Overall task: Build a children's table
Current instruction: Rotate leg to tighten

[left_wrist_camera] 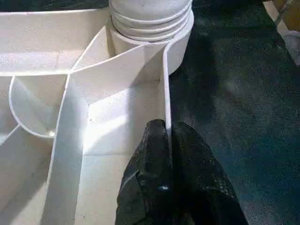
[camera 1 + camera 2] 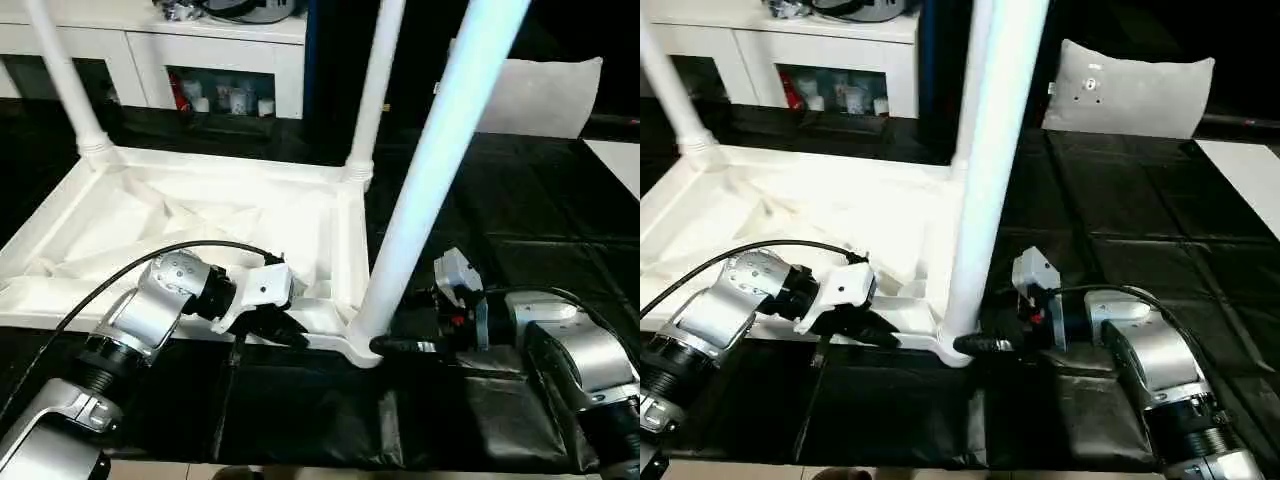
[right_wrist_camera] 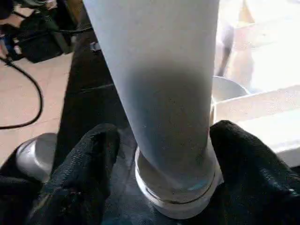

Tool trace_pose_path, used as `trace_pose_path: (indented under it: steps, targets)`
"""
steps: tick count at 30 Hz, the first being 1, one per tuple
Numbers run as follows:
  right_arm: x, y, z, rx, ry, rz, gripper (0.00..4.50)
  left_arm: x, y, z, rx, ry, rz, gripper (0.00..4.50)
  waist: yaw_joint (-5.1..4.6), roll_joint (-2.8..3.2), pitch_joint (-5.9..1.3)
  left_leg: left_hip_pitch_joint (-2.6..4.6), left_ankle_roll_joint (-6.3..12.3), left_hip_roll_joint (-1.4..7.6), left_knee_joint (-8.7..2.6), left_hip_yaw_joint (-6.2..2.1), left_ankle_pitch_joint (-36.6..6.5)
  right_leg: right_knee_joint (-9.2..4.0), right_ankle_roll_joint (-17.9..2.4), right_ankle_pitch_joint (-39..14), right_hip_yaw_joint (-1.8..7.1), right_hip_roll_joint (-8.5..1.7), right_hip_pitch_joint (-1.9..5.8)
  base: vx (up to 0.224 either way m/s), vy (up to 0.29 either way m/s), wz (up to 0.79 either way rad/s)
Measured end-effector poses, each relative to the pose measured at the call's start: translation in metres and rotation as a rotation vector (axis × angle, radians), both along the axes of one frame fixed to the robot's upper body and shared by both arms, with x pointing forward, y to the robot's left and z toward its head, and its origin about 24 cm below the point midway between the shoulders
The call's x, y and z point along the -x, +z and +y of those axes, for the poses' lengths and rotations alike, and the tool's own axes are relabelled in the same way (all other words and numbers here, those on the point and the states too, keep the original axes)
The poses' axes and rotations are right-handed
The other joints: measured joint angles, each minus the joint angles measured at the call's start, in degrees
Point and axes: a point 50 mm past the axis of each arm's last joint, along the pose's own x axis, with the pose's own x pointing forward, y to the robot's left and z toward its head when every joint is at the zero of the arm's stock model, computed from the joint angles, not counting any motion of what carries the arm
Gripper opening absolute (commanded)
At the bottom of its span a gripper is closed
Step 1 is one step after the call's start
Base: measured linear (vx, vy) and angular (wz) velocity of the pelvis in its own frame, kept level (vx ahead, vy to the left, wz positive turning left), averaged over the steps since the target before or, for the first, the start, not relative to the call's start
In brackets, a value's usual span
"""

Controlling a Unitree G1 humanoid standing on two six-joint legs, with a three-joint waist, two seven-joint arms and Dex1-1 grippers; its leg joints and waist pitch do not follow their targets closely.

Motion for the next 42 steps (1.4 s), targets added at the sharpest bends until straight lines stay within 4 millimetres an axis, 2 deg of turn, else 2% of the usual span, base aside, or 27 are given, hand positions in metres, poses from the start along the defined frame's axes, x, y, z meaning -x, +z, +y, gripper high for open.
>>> trace_pose_path:
  steps: [8,11,12,19,24,28,32,36,39,40,42]
  targets:
    - [0.0,-0.002,0.001,0.001,0.013,0.005,2.4,0.001,0.0,0.001,-0.007,-0.018,0.005,0.0,0.16,-0.11,-0.01,0.0,0.0,0.0,0.04,0.01,0.0,0.06,0.0,0.0,0.0,-0.01,0.0,0.0,0.0,0.0]
    - [0.0,-0.002,0.001,0.001,0.014,0.005,2.29,0.001,0.0,0.001,-0.007,-0.022,0.008,0.0,0.17,-0.11,-0.01,0.0,0.0,0.0,0.05,0.01,0.01,0.08,0.0,0.0,0.0,-0.01,0.0,0.0,0.0,0.0]
    - [0.0,-0.002,0.001,0.001,0.014,0.004,2.09,0.001,0.0,0.001,-0.007,-0.023,0.008,0.0,0.16,-0.11,-0.01,0.0,0.0,0.0,0.06,0.01,0.01,0.08,0.0,0.0,0.0,-0.01,0.0,0.0,0.0,0.0]
    - [0.004,-0.002,0.002,-0.001,-0.004,0.02,1.95,0.002,-0.001,-0.002,0.004,-0.019,0.023,0.0,0.24,-0.12,-0.02,0.01,0.0,0.0,0.08,0.01,0.01,0.12,0.0,0.0,0.0,-0.02,0.0,0.0,0.0,0.0]
    - [0.008,-0.005,0.006,-0.025,-0.082,0.053,1.95,0.001,-0.002,-0.003,0.006,0.043,0.055,0.0,0.15,-0.11,-0.02,0.09,-0.01,0.0,0.15,0.01,0.02,0.29,0.01,0.0,0.02,-0.04,0.02,0.0,0.0,0.0]
    - [0.005,-0.007,0.013,-0.02,-0.232,0.051,1.95,-0.004,-0.003,-0.003,-0.001,0.167,0.071,0.0,-0.62,-0.12,-0.02,0.3,-0.15,0.0,0.15,0.0,0.1,0.41,0.2,-0.1,0.06,-0.02,0.03,0.0,0.0,0.0]
    - [-0.013,-0.012,0.029,-0.011,-0.552,0.012,1.95,-0.015,-0.007,-0.015,0.008,0.388,0.048,0.0,-3.3,-0.21,-0.08,0.57,-0.28,-0.01,0.14,0.01,0.18,0.41,0.34,-0.16,0.11,0.0,0.08,0.0,0.0,0.0]
    - [-0.033,-0.012,0.043,0.009,-0.849,0.002,1.92,-0.024,-0.01,-0.041,0.049,0.569,0.039,0.0,-4.79,-0.25,-0.1,0.63,-0.28,-0.04,0.15,-0.01,0.17,0.3,0.35,-0.17,0.13,-0.01,0.02,0.0,0.0,0.0]
    - [-0.04,-0.011,0.047,0.023,-0.964,-0.014,1.92,-0.027,-0.011,-0.054,0.071,0.639,0.035,0.0,-4.97,-0.25,-0.11,0.63,-0.27,-0.05,0.07,-0.01,0.17,0.22,0.38,-0.11,0.14,0.01,0.04,0.0,0.0,0.0]
    - [-0.044,-0.011,0.05,0.022,-1.007,-0.019,2.47,-0.029,-0.011,-0.058,0.079,0.667,0.025,0.0,-4.91,-0.23,-0.11,0.59,-0.27,-0.05,0.05,-0.01,0.17,0.22,0.36,0.02,0.15,0.01,0.0,0.0,0.0,0.0]
    - [-0.046,-0.011,0.053,0.006,-1.051,-0.021,2.61,-0.03,-0.011,-0.062,0.088,0.693,0.016,0.0,-4.78,-0.22,-0.1,0.58,-0.27,-0.06,0.0,-0.02,0.17,0.21,0.34,0.07,0.14,0.02,-0.02,0.0,0.0,0.0]
